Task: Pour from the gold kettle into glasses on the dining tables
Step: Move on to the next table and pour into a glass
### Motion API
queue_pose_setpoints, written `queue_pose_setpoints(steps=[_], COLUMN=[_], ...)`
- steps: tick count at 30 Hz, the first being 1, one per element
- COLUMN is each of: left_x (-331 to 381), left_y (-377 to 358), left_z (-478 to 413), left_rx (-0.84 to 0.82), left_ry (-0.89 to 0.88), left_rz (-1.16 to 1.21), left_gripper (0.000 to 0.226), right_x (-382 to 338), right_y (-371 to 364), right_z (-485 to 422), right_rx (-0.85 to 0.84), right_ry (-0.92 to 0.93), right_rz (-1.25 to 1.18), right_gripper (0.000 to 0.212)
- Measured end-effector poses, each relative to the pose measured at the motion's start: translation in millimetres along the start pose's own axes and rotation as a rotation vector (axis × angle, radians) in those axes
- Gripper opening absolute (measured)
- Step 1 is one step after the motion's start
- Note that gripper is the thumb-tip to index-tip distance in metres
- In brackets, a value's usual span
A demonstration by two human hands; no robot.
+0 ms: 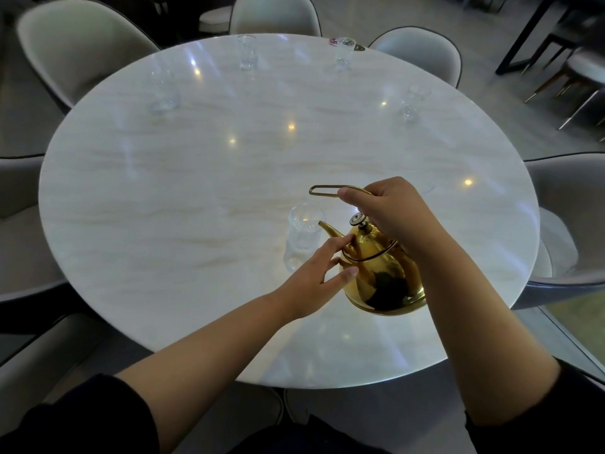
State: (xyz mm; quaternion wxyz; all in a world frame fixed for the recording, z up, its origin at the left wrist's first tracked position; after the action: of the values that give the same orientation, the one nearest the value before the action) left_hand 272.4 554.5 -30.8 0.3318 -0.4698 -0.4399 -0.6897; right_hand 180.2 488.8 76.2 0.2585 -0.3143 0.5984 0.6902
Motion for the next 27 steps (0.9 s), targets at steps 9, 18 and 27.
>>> queue_pose_setpoints(steps=[9, 18, 27], left_x=[1.1, 1.3, 2.0], left_y=[0.2, 0.6, 0.7], left_z=[-2.3, -6.0, -7.2], left_rx=[0.009, 0.021, 0.022], left_ry=[-0.006, -0.015, -0.024], left_rz=[0.011, 0.022, 0.042], left_gripper=[0.052, 0.05, 0.051], right_x=[-8.8, -8.7, -11.9], right_y=[-1.1, -2.1, -1.1], right_z=[-0.3, -5.4, -7.7], right_rx=[-0.04, -0.046, -0.065], right_ry=[0.029, 0.028, 0.045], right_rz=[0.041, 0.066, 0.083], right_gripper=[0.041, 0.05, 0.052])
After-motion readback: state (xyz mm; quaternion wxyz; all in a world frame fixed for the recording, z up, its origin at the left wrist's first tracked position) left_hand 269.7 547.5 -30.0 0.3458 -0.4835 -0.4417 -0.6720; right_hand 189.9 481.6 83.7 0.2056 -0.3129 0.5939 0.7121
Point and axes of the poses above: each hand's wrist, its own z-axis away from the middle knuckle, its own y-axis out of the back of the hand, x = y × z, the point moved 7 cm from there along -z, towards the middle knuckle
